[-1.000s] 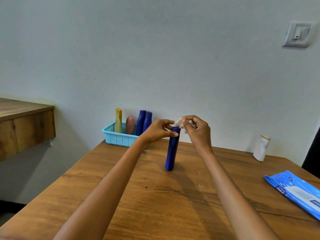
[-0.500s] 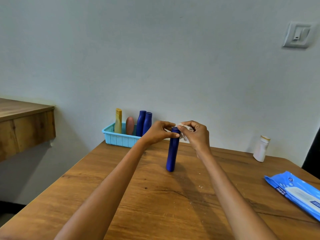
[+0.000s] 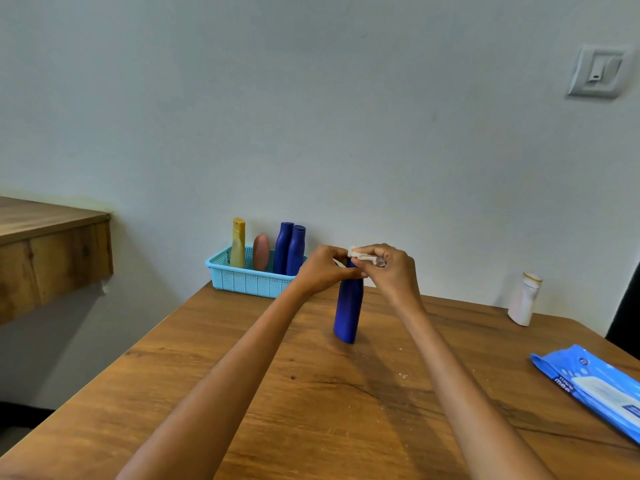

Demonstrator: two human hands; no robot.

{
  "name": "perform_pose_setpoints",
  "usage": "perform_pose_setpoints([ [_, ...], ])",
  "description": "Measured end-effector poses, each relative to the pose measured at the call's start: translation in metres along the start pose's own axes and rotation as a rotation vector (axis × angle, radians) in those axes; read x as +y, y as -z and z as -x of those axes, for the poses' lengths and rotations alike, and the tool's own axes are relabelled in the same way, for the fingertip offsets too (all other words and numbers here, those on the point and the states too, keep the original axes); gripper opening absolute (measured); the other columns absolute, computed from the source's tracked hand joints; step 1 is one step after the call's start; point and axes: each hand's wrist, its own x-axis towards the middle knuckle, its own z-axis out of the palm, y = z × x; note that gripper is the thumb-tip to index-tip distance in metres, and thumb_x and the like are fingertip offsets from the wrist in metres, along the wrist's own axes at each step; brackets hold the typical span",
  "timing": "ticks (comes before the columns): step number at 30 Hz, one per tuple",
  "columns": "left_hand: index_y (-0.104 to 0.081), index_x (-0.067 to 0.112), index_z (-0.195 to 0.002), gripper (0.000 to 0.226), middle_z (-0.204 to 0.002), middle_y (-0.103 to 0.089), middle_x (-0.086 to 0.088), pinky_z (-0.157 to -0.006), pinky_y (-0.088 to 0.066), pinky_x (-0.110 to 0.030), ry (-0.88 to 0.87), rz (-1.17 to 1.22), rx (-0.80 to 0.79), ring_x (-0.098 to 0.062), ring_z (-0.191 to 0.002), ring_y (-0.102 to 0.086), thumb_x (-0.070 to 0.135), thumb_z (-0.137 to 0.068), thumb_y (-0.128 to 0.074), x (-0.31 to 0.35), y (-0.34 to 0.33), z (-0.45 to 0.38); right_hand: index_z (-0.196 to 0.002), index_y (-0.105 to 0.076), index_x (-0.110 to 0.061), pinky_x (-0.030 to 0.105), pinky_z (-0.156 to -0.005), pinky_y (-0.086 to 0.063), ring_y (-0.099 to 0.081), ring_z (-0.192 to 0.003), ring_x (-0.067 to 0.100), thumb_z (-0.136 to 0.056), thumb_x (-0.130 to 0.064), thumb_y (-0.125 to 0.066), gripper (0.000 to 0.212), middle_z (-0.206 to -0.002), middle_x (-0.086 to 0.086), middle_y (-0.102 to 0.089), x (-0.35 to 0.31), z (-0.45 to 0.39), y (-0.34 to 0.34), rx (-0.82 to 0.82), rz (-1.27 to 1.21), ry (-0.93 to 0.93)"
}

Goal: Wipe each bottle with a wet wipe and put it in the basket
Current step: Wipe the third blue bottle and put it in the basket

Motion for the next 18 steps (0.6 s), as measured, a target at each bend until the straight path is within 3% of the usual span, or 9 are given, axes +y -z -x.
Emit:
perform_pose_setpoints([
  [1, -0.068, 0.015, -0.096, 0.022, -0.087, -0.066, 0.003, -0.083, -0.049, -0.031, -0.005, -0.006, 0.007, -0.011, -0.084, -0.06, 0.024, -0.078, -0.074, 0.0, -0.001, 0.0, -0.099, -0.073, -0.013, 0.018, -0.073, -0.055, -0.066, -0.09, 0.01, -0.081, -0.013, -0.071, 0.018, -0.098, -0.002, -0.07, 0.0, 0.0, -0.001, 0.007, 0.028, 0.04],
  [3, -0.066, 0.017, -0.094, 0.019, -0.087, -0.065, 0.002, -0.083, -0.05, -0.031, -0.002, -0.008, 0.003, -0.012, -0.084, -0.059, 0.024, -0.078, -0.074, -0.001, -0.001, 0.0, -0.095, -0.072, -0.012, 0.011, -0.074, -0.051, -0.063, -0.091, 0.009, -0.081, -0.01, -0.071, 0.014, -0.098, -0.002, -0.069, 0.001, 0.001, -0.004, 0.026, 0.072, 0.082],
  [5, -0.066, 0.015, -0.1, 0.026, -0.091, -0.065, -0.001, -0.083, -0.05, -0.028, 0.011, 0.0, -0.033, -0.012, -0.086, -0.059, 0.027, -0.078, -0.074, -0.002, 0.002, 0.0, -0.091, -0.071, -0.013, 0.005, -0.07, -0.045, -0.062, -0.09, 0.009, -0.081, -0.007, -0.07, 0.012, -0.097, -0.001, -0.068, 0.002, 0.0, -0.005, 0.045, 0.061, 0.085],
  [7, -0.065, 0.014, -0.109, 0.033, -0.093, -0.065, 0.0, -0.081, -0.05, -0.023, 0.035, 0.037, -0.087, -0.011, -0.086, -0.06, 0.028, -0.08, -0.072, -0.002, 0.009, 0.0, -0.091, -0.07, -0.015, 0.006, -0.072, -0.046, -0.062, -0.092, 0.008, -0.081, -0.005, -0.068, 0.014, -0.099, -0.002, -0.068, 0.005, -0.001, -0.003, 0.068, -0.002, 0.041],
  [10, -0.061, 0.013, -0.112, 0.028, -0.087, -0.063, 0.003, -0.076, -0.05, -0.016, 0.053, 0.086, -0.128, -0.005, -0.082, -0.059, 0.021, -0.086, -0.066, -0.005, 0.015, 0.0, -0.1, -0.069, -0.018, 0.008, -0.075, -0.048, -0.061, -0.098, 0.008, -0.086, -0.007, -0.064, 0.019, -0.107, -0.004, -0.066, 0.008, 0.0, -0.002, 0.082, -0.056, -0.042],
  [14, -0.057, 0.011, -0.107, 0.022, -0.093, -0.061, 0.004, -0.079, -0.05, -0.02, 0.072, 0.109, -0.092, -0.009, -0.089, -0.06, 0.017, -0.087, -0.065, -0.009, 0.016, 0.0, -0.119, -0.062, -0.016, 0.007, -0.066, -0.046, -0.057, -0.1, 0.011, -0.091, -0.017, -0.059, 0.029, -0.116, -0.003, -0.062, 0.007, 0.004, -0.007, 0.036, -0.096, -0.128],
  [18, -0.055, 0.015, -0.096, 0.019, -0.092, -0.065, 0.003, -0.077, -0.053, -0.018, 0.07, 0.171, -0.075, -0.007, -0.088, -0.064, 0.014, -0.083, -0.069, -0.008, 0.013, 0.0, -0.124, -0.059, -0.018, 0.01, -0.059, -0.044, -0.055, -0.083, 0.008, -0.086, -0.031, -0.065, 0.041, -0.105, -0.002, -0.063, 0.005, 0.006, -0.008, -0.026, -0.131, -0.253],
])
